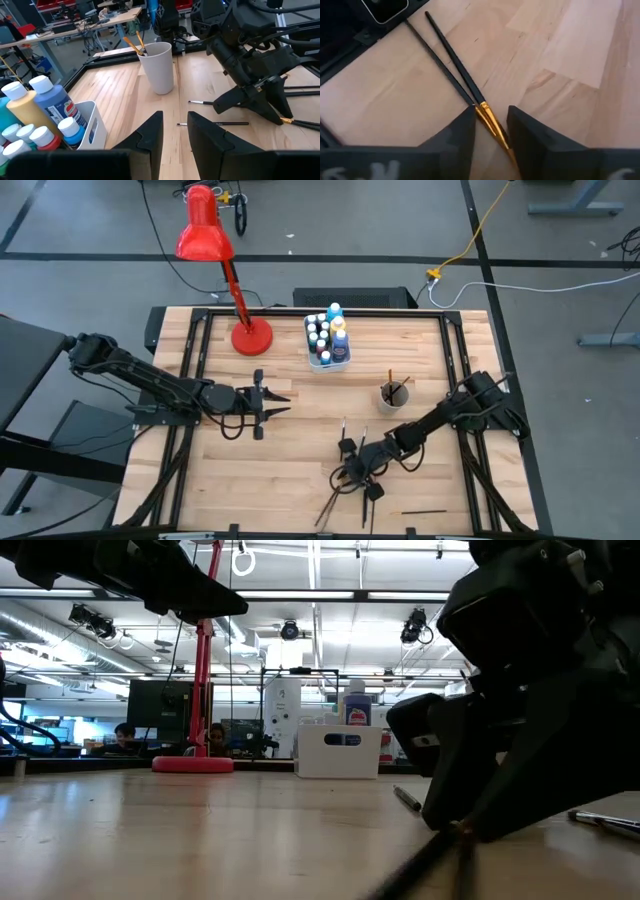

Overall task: Pick & Place Paint Supplies
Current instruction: Put the gold paint brush into the gray cup

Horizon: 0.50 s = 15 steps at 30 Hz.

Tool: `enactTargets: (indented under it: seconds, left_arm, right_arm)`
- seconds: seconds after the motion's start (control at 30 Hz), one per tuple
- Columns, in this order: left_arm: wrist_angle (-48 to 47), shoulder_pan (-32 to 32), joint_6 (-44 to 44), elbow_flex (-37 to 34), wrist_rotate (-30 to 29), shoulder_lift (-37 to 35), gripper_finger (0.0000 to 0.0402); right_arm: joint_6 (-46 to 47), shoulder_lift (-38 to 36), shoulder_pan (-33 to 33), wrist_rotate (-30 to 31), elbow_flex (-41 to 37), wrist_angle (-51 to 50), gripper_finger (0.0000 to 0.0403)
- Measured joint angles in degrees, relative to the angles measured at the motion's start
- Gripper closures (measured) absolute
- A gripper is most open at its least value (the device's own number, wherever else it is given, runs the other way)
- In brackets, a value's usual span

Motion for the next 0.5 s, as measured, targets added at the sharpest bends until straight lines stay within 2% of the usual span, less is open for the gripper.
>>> enactTargets:
  seconds: [0.27,0.5]
  left_arm:
    - [0.0,0.0,0.0,0.0,0.0,0.0,0.0306]
    - [0.0,0.0,0.0,0.0,0.0,0.0,0.0306]
  right_arm:
    - [-2.2,0.0,-0.1,0.1,0.0,-1.6,0.0390]
    - [-2.3,-0.9,-0.1,-1.3,-0.3,-0.8,0.0392]
